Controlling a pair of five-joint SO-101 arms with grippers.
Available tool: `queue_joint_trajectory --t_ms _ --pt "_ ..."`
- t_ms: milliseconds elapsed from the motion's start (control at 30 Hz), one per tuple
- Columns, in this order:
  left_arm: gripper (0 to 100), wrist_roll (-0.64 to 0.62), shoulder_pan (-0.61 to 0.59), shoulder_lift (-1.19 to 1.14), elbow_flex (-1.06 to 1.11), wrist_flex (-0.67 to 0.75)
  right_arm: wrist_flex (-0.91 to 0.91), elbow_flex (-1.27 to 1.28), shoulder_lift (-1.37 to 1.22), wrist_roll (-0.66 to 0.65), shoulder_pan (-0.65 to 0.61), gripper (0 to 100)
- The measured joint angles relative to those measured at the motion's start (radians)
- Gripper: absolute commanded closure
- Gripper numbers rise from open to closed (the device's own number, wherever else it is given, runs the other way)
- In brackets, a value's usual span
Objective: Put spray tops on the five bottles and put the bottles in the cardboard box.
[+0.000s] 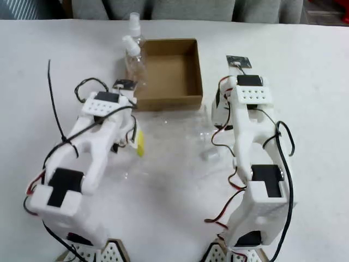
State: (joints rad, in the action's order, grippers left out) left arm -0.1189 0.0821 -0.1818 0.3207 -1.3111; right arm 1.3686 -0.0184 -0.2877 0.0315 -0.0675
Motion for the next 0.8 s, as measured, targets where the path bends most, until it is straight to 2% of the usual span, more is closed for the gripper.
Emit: queue_joint_trajectory --t_ms 133,333,533,667,800 --pt "74 0.000 0.000 0.143 0.020 -0.052 -0.008 0.005 0.002 -0.015 0.000 96.7" --pt "74 0.003 -0.002 0.431 0.192 -0.060 -0.012 0.005 0.002 -0.015 0.003 96.7" --pt "74 0.002 0.038 0.554 0.416 -0.037 -0.012 0.006 0.002 -0.015 0.005 96.6" --pt "74 0.000 0.064 0.690 0.477 -0.021 -0.025 0.006 0.002 -0.018 0.005 96.6" --pt "76 -0.058 0.063 0.895 0.543 -0.021 -0.028 0.006 0.002 -0.020 0.005 96.6"
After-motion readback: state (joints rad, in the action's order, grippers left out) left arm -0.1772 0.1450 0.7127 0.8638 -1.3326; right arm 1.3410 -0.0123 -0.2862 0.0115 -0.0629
